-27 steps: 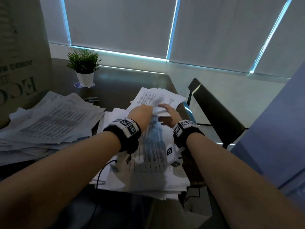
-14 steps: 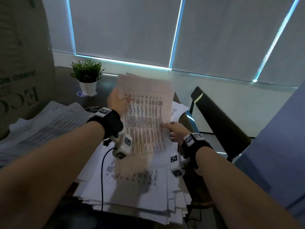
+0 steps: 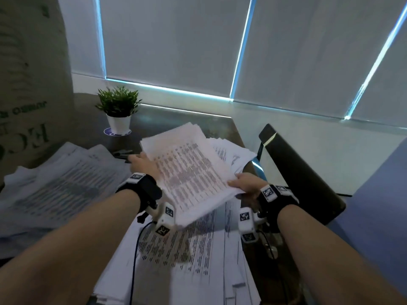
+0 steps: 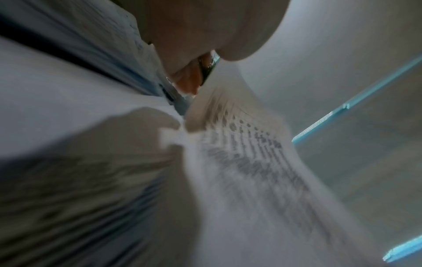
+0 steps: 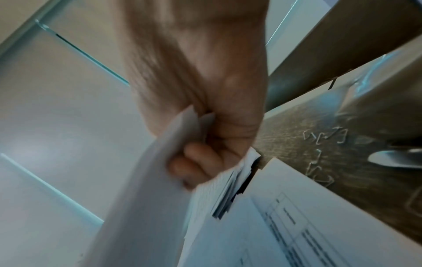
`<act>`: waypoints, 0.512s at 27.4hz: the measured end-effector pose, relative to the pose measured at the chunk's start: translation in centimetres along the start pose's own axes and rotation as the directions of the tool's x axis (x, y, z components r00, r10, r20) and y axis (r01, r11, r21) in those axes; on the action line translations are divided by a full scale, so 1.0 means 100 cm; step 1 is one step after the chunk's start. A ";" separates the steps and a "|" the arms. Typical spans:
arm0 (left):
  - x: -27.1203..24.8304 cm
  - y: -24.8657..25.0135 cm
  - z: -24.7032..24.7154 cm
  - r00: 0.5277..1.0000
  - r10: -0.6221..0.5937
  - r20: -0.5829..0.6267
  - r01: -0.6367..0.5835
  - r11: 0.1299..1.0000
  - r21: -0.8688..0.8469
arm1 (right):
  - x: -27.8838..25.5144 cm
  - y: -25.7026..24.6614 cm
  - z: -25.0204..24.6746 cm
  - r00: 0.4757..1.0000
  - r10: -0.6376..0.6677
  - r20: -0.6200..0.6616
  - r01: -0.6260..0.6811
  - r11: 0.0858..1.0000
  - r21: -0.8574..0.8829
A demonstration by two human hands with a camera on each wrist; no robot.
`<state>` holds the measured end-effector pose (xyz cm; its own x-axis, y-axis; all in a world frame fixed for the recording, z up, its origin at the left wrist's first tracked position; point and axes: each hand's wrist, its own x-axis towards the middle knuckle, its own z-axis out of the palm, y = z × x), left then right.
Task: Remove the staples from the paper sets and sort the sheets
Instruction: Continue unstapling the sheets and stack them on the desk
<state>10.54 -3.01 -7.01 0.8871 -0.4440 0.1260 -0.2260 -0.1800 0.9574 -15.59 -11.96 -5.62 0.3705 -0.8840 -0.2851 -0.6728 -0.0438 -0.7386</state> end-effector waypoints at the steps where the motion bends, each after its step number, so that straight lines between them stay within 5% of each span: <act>1: -0.003 -0.011 0.008 0.991 -0.020 0.135 0.001 0.989 0.145 | 0.006 0.001 -0.001 0.996 -0.032 -0.087 0.047 0.984 0.171; 3: -0.011 -0.030 0.024 0.904 -0.104 0.414 -0.109 0.881 0.460 | 0.017 0.005 0.000 0.978 0.000 -0.207 0.105 0.861 0.498; 6: -0.021 -0.050 0.038 0.840 -0.175 0.513 -0.281 0.669 0.688 | 0.035 0.006 0.001 0.950 0.103 -0.294 0.122 0.746 0.655; 10: -0.015 -0.067 0.047 0.847 -0.089 0.525 -0.351 0.646 0.677 | 0.064 0.000 0.003 0.959 0.137 -0.250 0.123 0.591 0.797; 14: -0.011 -0.077 0.044 0.863 -0.050 0.503 -0.318 0.719 0.617 | 0.084 -0.014 0.009 0.980 0.110 -0.163 0.090 0.488 0.868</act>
<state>9.57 -4.98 -15.67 0.5743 -0.8157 -0.0700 -0.6934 -0.5301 0.4882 -10.98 -18.88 -7.48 0.1846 -0.9475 -0.2611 0.2606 0.3033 -0.9166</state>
